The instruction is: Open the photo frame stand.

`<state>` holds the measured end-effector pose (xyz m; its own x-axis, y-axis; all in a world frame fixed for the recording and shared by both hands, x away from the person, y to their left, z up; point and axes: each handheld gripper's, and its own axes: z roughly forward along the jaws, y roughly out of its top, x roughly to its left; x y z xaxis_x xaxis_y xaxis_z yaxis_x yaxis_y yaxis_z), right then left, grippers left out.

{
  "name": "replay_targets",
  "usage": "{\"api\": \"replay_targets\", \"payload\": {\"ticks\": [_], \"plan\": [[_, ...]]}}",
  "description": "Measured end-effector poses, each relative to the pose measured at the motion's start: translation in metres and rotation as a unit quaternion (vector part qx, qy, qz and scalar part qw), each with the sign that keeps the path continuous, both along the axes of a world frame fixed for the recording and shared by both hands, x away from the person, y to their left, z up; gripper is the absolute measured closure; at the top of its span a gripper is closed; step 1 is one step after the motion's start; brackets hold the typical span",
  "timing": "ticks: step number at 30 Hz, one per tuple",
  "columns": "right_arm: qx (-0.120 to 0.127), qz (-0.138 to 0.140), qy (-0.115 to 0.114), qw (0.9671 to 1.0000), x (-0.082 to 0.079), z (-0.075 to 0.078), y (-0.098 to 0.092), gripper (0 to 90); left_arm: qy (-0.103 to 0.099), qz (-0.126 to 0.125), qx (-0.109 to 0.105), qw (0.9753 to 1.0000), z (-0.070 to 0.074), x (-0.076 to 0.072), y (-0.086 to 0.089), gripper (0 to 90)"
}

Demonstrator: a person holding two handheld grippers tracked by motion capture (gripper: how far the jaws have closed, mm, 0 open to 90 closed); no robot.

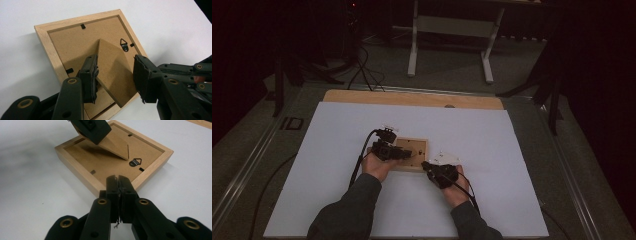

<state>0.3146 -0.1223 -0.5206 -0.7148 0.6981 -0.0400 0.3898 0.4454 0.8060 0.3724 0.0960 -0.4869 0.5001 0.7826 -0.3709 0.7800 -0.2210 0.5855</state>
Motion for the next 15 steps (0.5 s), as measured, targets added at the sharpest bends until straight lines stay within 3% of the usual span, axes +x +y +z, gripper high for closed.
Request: {"api": "replay_targets", "payload": {"ticks": [8, 15], "plan": [[-0.006, 0.006, -0.002, 1.0000, -0.002, 0.002, 0.002, 85.1, -0.019, -0.009, 0.011, 0.9997, 0.001, -0.004, -0.002, 55.9], [0.015, -0.004, -0.011, 0.9998, -0.001, 0.016, -0.010, 79.8, -0.044, -0.021, 0.025, 0.9985, 0.005, -0.009, -0.005, 55.9]]}}
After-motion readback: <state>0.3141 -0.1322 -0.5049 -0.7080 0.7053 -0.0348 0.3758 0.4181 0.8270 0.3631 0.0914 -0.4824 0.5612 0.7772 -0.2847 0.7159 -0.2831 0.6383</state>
